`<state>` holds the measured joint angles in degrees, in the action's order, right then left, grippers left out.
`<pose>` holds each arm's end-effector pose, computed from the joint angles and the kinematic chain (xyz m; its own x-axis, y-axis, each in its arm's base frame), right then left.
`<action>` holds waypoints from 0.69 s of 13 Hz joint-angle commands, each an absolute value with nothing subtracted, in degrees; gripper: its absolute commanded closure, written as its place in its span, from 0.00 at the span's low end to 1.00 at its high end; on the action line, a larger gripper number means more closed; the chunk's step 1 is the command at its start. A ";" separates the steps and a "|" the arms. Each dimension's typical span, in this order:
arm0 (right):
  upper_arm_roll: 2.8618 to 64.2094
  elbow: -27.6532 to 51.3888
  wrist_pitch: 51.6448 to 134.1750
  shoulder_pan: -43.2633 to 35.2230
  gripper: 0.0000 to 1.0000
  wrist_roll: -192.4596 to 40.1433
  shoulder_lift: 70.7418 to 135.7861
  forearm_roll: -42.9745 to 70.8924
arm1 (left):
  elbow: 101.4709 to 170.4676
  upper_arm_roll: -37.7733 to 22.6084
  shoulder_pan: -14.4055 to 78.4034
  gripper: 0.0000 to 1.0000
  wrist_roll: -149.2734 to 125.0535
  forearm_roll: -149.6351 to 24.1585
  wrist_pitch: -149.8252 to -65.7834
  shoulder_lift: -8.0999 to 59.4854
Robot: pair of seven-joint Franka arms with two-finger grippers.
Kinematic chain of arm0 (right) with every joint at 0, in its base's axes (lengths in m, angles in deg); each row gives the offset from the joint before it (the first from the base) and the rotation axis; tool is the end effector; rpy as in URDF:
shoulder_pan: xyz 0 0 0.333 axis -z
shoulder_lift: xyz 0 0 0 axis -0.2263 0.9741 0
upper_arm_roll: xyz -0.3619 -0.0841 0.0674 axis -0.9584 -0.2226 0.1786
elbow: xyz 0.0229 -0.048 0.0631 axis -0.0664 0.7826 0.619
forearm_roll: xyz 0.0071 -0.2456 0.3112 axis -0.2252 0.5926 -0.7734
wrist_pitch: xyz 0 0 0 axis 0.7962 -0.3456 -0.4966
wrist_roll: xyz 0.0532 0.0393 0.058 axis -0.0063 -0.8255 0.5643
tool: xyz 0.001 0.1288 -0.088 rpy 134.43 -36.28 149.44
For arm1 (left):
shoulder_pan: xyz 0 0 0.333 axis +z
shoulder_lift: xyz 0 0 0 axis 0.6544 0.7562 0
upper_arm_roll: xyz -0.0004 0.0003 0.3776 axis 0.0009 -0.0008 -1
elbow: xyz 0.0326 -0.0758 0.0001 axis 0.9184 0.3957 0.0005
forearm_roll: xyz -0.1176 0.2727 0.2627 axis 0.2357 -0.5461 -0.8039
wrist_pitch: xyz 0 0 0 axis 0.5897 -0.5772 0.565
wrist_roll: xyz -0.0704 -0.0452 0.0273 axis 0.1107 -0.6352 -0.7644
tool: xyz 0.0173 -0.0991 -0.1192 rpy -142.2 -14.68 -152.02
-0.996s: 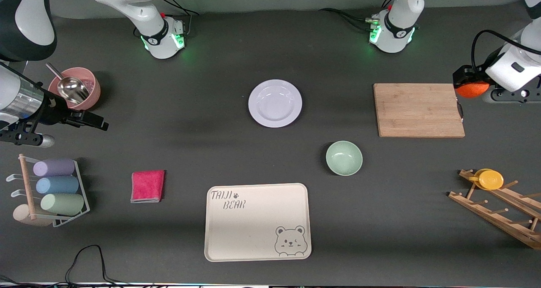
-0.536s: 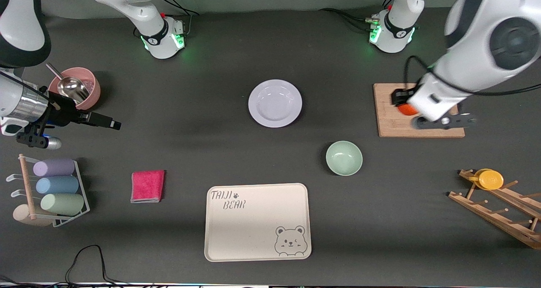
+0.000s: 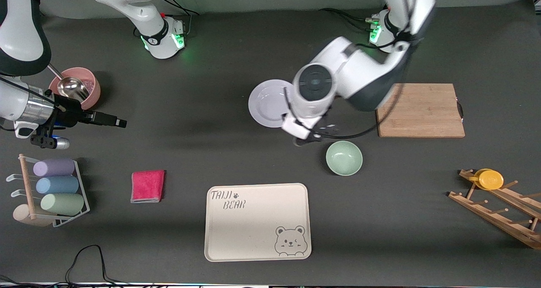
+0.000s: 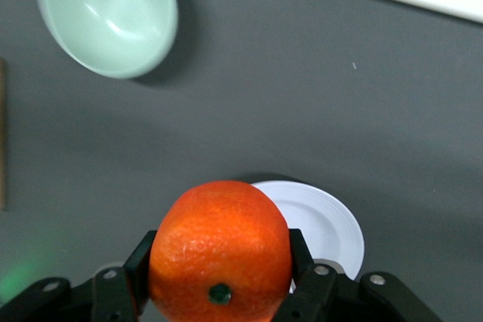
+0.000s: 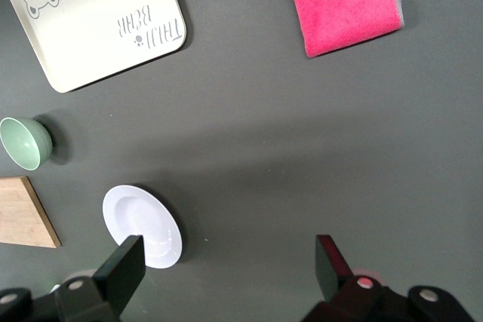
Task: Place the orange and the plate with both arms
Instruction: 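Carry the orange with the left gripper over the white plate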
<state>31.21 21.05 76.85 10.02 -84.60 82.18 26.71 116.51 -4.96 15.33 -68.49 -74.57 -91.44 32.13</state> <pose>0.5543 0.0126 0.4901 0.9529 -0.2005 -0.2274 -0.2744 -0.8893 -0.3658 0.5305 -0.4783 0.3883 0.9301 0.3057 -0.2037 0.2947 -0.9520 -0.0833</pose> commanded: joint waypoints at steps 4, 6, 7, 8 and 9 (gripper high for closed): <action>30.72 22.09 77.13 10.09 0.00 -82.42 83.05 21.45 | 119.82 -5.61 6.07 1.00 -75.09 -77.00 -101.62 38.39; 29.41 22.97 77.13 10.09 0.00 -79.19 83.05 21.45 | 125.44 -5.61 4.67 1.00 -75.09 -77.53 -107.33 38.30; 29.14 22.97 77.13 10.09 0.00 -78.04 83.14 21.45 | 127.21 -5.61 4.40 1.00 -75.01 -77.53 -108.75 38.39; 29.05 22.97 77.13 10.09 0.00 -77.77 83.40 21.45 | 129.40 -5.61 3.62 1.00 -75.00 -78.31 -110.25 38.39; 29.05 22.97 77.39 10.09 0.00 -77.76 83.49 21.45 | 131.16 -5.61 3.35 1.00 -75.00 -78.67 -111.39 38.22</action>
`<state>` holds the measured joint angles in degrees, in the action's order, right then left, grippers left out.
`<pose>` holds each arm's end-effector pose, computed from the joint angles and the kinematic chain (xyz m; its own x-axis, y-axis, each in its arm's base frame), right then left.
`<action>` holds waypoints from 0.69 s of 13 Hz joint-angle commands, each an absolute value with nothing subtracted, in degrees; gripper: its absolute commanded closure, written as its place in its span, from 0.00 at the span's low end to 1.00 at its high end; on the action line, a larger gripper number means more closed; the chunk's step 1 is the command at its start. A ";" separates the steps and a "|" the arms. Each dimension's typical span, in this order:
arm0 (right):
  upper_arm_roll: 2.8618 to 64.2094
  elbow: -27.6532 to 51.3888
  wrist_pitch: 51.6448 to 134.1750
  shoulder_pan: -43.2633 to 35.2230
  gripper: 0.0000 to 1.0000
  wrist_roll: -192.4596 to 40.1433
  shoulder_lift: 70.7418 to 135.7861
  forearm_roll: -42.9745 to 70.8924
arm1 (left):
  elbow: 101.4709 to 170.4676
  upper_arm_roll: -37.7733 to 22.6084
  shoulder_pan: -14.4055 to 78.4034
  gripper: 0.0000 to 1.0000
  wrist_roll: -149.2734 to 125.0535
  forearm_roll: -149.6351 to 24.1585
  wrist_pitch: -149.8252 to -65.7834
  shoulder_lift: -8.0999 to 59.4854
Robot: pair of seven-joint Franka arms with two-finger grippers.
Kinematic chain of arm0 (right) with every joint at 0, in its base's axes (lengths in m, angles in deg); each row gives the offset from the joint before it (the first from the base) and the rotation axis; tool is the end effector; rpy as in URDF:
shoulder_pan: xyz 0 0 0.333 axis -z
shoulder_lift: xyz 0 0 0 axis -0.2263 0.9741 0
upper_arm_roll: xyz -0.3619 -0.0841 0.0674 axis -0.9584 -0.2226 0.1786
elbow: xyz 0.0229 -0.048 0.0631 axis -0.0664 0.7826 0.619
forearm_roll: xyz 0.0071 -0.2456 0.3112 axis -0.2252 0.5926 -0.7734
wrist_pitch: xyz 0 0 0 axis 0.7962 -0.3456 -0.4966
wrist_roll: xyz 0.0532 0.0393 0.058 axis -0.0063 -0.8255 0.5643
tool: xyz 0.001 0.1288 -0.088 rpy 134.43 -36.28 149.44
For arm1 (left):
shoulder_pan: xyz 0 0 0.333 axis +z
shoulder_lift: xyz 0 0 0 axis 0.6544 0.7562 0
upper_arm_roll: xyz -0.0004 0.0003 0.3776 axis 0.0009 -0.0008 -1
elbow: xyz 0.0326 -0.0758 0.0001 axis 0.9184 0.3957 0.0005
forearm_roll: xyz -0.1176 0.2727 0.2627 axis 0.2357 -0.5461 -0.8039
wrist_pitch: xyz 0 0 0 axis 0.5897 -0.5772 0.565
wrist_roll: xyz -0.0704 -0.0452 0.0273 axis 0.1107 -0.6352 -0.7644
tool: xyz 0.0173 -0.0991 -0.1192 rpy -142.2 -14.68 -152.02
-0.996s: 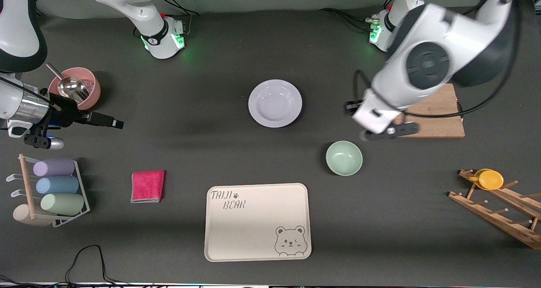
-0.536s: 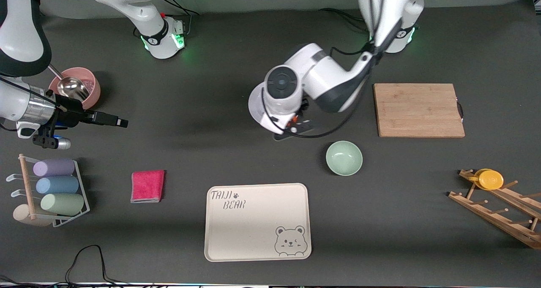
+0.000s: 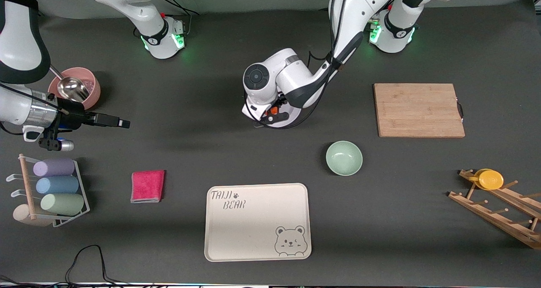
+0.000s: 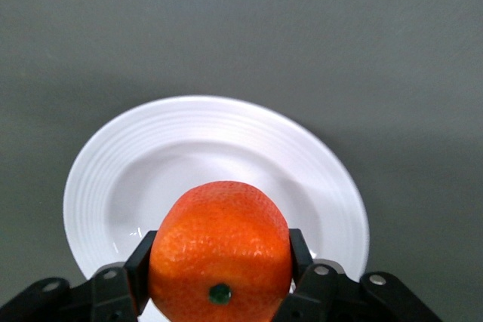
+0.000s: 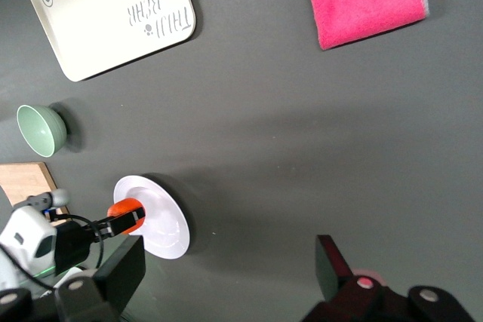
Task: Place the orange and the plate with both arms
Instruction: 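Carry the orange with the left gripper over the white plate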
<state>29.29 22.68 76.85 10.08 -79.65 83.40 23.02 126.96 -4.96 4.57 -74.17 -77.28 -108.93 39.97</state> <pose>0.5535 0.0024 0.4692 0.9550 -0.1665 -0.2454 -0.2607 -0.8659 -0.4268 0.4208 -0.5728 0.2341 0.9564 0.2080 -0.2049 0.1908 -0.9764 -0.1008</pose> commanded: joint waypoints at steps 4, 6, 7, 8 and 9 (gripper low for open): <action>29.05 23.15 77.84 10.00 0.00 -77.67 84.81 19.52 | 136.43 -5.61 2.02 1.00 -74.92 -78.94 -117.35 37.95; 29.05 23.50 78.27 9.91 0.00 -77.59 84.81 19.43 | 137.59 -5.61 2.20 1.00 -74.92 -78.94 -119.22 38.04; 29.05 23.94 78.54 10.00 0.00 -77.59 84.81 19.51 | 137.59 -5.61 2.29 1.00 -75.00 -78.94 -119.14 38.04; 29.05 24.03 78.71 9.91 0.00 -77.15 84.81 19.43 | 137.42 -5.61 2.72 1.00 -75.00 -78.85 -118.35 37.87; 29.05 24.20 79.15 9.91 0.00 -75.93 84.98 19.25 | 137.51 -5.69 3.16 0.14 -74.83 -78.85 -117.91 37.34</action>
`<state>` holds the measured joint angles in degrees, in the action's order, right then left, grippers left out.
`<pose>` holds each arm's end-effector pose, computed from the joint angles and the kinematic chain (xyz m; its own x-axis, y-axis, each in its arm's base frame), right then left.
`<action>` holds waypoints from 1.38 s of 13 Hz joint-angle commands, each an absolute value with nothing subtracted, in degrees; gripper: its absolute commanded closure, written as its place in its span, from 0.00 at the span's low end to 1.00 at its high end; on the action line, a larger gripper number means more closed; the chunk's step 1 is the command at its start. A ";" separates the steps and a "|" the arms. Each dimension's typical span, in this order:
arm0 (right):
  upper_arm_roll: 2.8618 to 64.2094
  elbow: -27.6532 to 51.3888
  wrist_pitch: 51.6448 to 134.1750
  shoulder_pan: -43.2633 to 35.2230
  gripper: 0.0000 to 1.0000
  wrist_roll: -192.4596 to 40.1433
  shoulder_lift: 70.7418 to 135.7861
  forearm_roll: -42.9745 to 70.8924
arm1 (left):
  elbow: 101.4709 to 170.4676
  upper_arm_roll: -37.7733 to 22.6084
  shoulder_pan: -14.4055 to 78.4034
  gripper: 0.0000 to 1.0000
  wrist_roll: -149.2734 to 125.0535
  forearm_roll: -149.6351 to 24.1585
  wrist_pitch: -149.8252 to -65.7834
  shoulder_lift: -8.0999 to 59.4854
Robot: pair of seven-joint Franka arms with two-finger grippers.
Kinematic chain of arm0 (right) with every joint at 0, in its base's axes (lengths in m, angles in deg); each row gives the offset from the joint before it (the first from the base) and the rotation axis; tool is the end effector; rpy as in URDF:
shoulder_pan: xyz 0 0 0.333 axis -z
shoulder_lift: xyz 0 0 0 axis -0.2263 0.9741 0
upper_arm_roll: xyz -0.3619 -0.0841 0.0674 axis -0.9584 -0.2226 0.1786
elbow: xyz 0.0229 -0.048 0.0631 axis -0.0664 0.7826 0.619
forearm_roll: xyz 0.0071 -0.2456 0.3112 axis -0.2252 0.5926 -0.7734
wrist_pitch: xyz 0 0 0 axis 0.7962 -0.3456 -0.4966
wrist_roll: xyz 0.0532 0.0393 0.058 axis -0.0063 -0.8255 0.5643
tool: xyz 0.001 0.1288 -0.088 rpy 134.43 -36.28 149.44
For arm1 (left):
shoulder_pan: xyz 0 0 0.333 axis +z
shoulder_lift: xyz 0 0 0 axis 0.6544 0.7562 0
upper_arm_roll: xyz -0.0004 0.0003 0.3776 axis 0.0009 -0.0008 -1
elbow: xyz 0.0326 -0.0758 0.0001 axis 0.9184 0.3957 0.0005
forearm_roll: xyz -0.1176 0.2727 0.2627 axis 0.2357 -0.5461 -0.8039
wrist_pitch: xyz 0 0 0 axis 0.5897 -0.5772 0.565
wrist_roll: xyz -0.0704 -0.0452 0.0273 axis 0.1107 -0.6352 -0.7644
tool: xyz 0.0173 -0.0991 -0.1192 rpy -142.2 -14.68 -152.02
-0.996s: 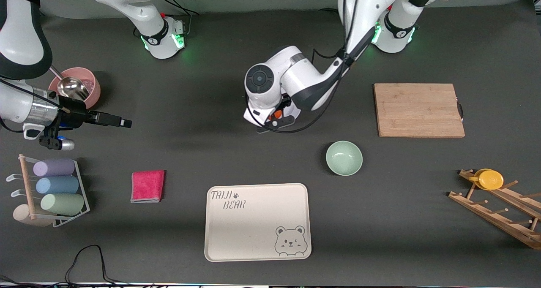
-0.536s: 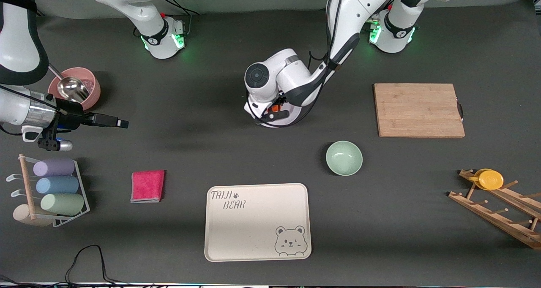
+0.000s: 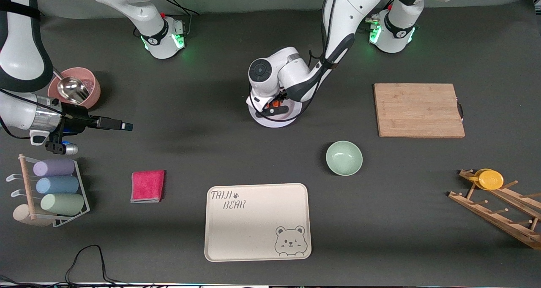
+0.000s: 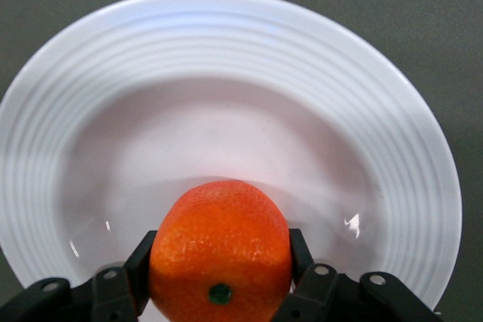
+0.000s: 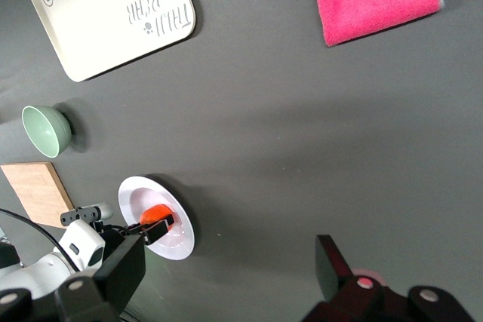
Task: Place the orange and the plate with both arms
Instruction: 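Lower the orange onto the plate and open the left gripper, then withdraw the left gripper while the right gripper reaches toward the plate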
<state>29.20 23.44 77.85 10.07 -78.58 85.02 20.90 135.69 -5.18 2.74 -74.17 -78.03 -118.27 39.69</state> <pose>0.5583 0.0052 0.4505 0.9502 -0.1665 -0.2633 -0.2736 -0.8502 -0.4497 0.3770 -0.5690 0.1873 0.9676 0.1597 -0.1954 0.1454 -0.9857 -0.0854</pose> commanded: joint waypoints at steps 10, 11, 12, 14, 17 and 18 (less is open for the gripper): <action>31.77 24.55 83.81 9.39 0.00 -75.21 89.20 10.39 | 136.28 -6.04 15.71 0.00 -60.27 -75.61 -103.42 25.14; 31.86 24.55 83.90 9.30 0.00 -75.13 89.81 9.16 | 136.19 -6.83 17.74 0.00 -56.59 -74.47 -101.93 23.47; 32.56 24.47 84.07 9.30 0.00 -75.13 89.82 8.97 | 136.10 -8.84 18.54 0.00 -53.42 -73.67 -100.61 21.62; 33.36 24.47 85.13 9.30 0.00 -75.13 90.17 8.97 | 135.92 -14.72 18.46 0.00 -47.52 -72.52 -98.23 18.37; 33.80 24.47 85.57 9.30 0.00 -75.04 91.05 8.88 | 135.92 -21.23 18.72 0.00 -39.25 -72.52 -95.33 15.02; 33.97 24.47 85.66 9.30 0.00 -75.12 91.22 8.71 | 135.84 -23.16 18.99 0.00 -36.71 -72.52 -94.54 14.06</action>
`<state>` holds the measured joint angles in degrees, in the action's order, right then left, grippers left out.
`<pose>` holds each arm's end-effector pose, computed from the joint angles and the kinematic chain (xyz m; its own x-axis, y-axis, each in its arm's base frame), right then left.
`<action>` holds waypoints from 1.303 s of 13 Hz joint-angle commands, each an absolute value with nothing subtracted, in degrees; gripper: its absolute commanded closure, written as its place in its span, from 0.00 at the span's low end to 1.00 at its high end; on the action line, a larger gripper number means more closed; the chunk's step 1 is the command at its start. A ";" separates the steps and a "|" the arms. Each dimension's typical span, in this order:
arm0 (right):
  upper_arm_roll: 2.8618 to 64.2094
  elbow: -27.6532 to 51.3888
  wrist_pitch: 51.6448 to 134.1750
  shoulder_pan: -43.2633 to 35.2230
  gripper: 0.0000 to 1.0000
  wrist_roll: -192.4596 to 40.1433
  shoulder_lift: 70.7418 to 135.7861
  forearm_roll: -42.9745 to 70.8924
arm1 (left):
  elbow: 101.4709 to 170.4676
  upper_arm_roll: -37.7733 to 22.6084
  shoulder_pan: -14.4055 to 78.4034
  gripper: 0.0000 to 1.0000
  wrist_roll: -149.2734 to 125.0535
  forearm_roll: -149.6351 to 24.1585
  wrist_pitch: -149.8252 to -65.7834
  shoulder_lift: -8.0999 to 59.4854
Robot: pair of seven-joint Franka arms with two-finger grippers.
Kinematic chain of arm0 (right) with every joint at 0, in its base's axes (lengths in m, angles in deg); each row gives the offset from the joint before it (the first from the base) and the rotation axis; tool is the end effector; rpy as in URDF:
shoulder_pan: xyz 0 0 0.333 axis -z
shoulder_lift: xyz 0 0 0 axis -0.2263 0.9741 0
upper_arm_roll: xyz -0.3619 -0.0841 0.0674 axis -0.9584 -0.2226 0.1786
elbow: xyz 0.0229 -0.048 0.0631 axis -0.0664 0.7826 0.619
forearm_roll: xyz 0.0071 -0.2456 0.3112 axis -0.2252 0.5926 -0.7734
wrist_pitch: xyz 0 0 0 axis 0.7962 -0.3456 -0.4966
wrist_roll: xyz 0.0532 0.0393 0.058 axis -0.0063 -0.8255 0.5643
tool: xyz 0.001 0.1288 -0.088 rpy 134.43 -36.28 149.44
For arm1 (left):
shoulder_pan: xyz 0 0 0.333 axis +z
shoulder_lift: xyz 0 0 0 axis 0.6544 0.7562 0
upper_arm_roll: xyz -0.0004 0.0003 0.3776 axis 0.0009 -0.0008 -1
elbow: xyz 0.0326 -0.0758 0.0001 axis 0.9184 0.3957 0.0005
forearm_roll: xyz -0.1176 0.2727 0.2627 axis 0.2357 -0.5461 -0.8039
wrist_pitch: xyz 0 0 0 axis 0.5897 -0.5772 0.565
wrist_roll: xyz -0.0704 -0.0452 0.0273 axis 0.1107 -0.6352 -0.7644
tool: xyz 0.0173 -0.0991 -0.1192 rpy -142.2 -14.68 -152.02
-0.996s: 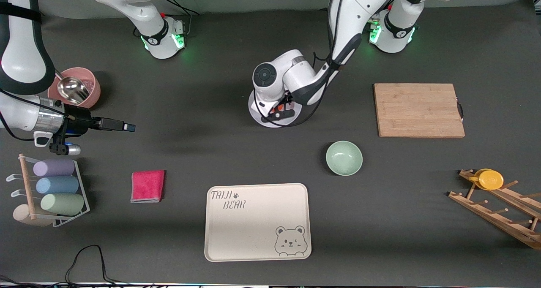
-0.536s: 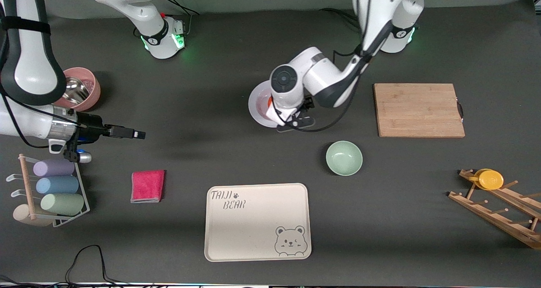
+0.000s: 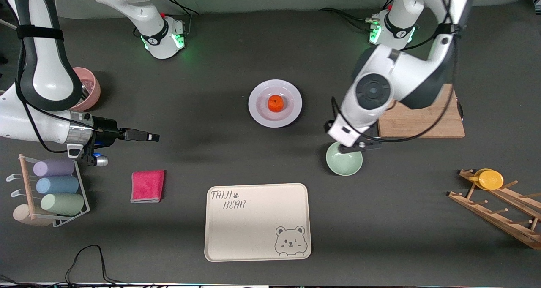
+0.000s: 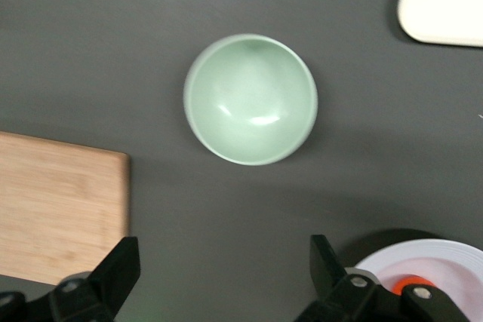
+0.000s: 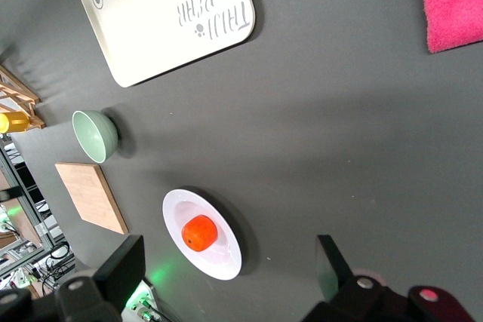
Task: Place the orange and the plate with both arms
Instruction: 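Withdraw the left gripper while the right gripper reaches toward the plate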
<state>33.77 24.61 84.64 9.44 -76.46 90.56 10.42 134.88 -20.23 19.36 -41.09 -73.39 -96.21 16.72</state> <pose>0.5853 0.0660 0.4008 0.9491 -0.1566 -0.2734 -0.2894 -0.7763 -0.5600 0.5678 -0.2810 0.4134 0.9801 0.1420 -0.1384 0.1294 -0.9869 -0.0964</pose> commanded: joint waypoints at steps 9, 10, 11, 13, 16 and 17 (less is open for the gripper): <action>35.64 24.03 84.08 10.00 0.00 -75.48 91.23 7.39 | 131.88 -24.94 35.94 0.00 -16.40 -74.98 -87.32 9.22; 35.64 24.03 83.12 10.09 0.00 -75.39 91.23 6.86 | 132.40 -25.03 36.56 0.00 -15.51 -75.94 -87.15 7.91; 35.64 24.11 82.24 10.26 0.00 -75.39 91.23 5.73 | 133.54 -25.03 37.00 0.00 -14.37 -76.73 -87.15 6.41; 35.73 24.11 81.09 10.70 0.00 -75.39 91.75 5.19 | 133.38 -25.73 36.92 0.00 -13.13 -77.97 -87.15 5.78; 36.52 25.95 80.65 10.62 0.00 -73.12 91.84 0.55 | 132.32 -26.44 37.96 0.00 -13.13 -78.94 -87.23 6.05; 36.52 27.53 81.00 10.62 0.00 -70.06 91.93 -2.51 | 132.06 -26.09 38.93 0.00 -13.22 -78.94 -87.23 6.22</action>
